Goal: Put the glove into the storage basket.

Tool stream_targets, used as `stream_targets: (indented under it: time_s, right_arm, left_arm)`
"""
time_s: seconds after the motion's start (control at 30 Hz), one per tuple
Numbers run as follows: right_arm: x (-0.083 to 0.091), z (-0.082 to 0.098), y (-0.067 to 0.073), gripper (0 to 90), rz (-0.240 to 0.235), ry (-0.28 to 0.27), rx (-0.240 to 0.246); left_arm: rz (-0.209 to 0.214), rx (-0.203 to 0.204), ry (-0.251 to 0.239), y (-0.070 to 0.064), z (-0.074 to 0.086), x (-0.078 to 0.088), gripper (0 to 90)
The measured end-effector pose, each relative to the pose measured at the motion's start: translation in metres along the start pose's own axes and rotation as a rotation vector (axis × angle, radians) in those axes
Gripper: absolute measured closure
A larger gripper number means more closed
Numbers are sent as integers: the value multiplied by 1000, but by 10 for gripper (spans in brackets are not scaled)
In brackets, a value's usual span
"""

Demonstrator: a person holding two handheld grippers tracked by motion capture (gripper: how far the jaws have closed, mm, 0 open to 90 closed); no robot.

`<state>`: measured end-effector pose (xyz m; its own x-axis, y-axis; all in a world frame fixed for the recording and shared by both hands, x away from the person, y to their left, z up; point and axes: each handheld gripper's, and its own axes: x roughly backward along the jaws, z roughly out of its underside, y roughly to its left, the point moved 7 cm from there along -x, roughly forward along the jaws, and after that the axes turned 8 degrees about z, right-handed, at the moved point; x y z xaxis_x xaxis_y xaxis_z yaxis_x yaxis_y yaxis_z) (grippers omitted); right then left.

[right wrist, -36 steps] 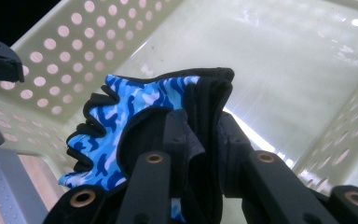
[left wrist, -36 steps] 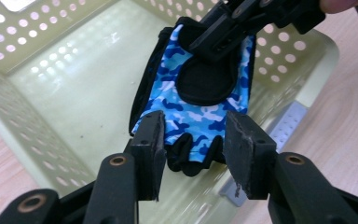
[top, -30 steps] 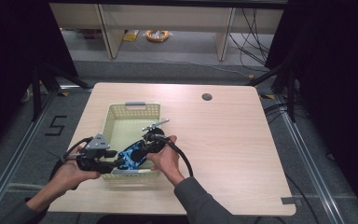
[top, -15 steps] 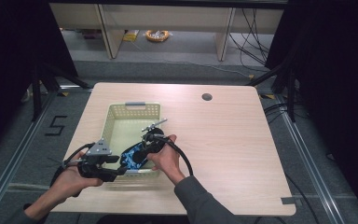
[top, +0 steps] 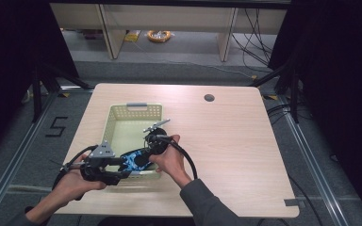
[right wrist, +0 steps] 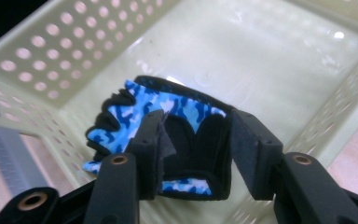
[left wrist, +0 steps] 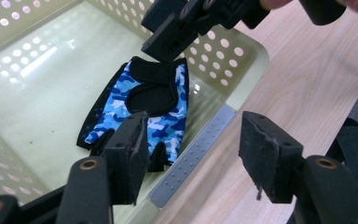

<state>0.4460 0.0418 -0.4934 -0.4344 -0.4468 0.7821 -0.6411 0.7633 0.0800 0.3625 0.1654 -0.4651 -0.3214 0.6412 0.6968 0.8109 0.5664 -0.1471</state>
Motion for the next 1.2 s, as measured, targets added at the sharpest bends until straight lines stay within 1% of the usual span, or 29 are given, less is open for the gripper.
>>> stream_targets:
  time_s: [0.03, 0.07, 0.1, 0.13, 0.17, 0.2, 0.23, 0.27, 0.33, 0.4, 0.43, 0.5, 0.53, 0.57, 0.6, 0.63, 0.67, 0.73, 0.77, 0.8, 0.87, 0.9, 0.97, 1.03, 1.07, 1.1, 1.13, 1.17, 1.2]
  right_arm:
    - [2, -1, -1, 562, 2, -1, 7]
    - [6, -2, -1, 557, 5, -8, -7]
    - [8, -3, -1, 556, -2, -20, -7]
    - [10, -4, -1, 554, -13, -25, -13]
    - [14, -5, -4, 543, -8, -41, 13]
    - [15, -6, -4, 542, -16, -50, 5]
    - [18, -6, -5, 533, -20, -57, 4]
    - [20, -5, -6, 531, -12, -44, -23]
    - [25, -4, -7, 520, -18, -51, -21]
    - [29, -4, -9, 502, -24, -64, -35]
    - [31, -6, -11, 492, -42, -103, -6]
    - [37, -5, -14, 477, -46, -117, -12]
    - [38, -4, -15, 472, -43, -128, -20]
    - [43, -3, -17, 469, -56, -126, -18]
    - [46, -2, -18, 467, -56, -131, -15]
    - [50, -1, -20, 461, -56, -141, -15]
    - [53, 0, -22, 460, -51, -148, -16]
    - [61, 3, -27, 455, -48, -167, -2]
    - [63, 5, -28, 451, -36, -172, -13]
    - [65, 6, -30, 449, -36, -175, 0]
    - [70, 10, -33, 444, -27, -193, -4]
    - [75, 14, -35, 443, -41, -186, -13]
    - [78, 17, -39, 439, -39, -199, -8]
    - [82, 21, -43, 432, -36, -214, -13]
    - [85, 24, -45, 428, -37, -209, -17]
    - [87, 26, -46, 425, -31, -210, -21]
    - [88, 28, -48, 423, -37, -219, -26]
    - [90, 31, -50, 418, -40, -235, -24]
    - [93, 33, -50, 416, -49, -228, -36]
  left_arm:
    - [0, 9, -6, -1, 0, 0, 410]
    - [4, -8, 6, -1, 0, 0, 397]
    - [10, -2, 2, -3, 0, 0, 382]
    - [11, -8, -4, -4, -1, 0, 372]
    - [12, -5, -11, -6, -2, 0, 362]
    - [17, -2, -11, -8, -2, 0, 355]
    - [18, -14, -13, -9, -2, 1, 350]
    - [14, -19, -13, -10, -3, 0, 344]
    - [26, -6, -21, -14, -3, 0, 328]
    - [38, -13, -33, -17, -4, 0, 316]
    - [42, -3, -46, -19, -5, 0, 314]
    - [49, 3, -60, -23, -6, 1, 308]
    - [58, 4, -84, -27, -8, 1, 307]
    - [66, 9, -84, -29, -8, 2, 305]
    - [72, 16, -106, -33, -9, 2, 302]
    - [78, 2, -113, -36, -9, 2, 298]
    - [79, 14, -124, -39, -10, 2, 295]
    - [88, -2, -133, -44, -10, 1, 291]
    - [88, -6, -136, -46, -10, 1, 289]
    - [87, -16, -139, -49, -10, 1, 288]
    - [88, -12, -144, -54, -8, -2, 286]
    - [95, -17, -141, -55, -7, -2, 284]
    - [102, -29, -142, -58, -6, -4, 282]
    - [107, -12, -164, -61, -5, -7, 280]
    - [108, 1, -168, -62, -5, -8, 278]
    - [109, 5, -176, -63, -5, -9, 276]
    - [125, -2, -181, -64, -4, -10, 273]
    - [123, 11, -191, -65, -4, -11, 264]
    - [121, 11, -197, -65, -3, -12, 261]
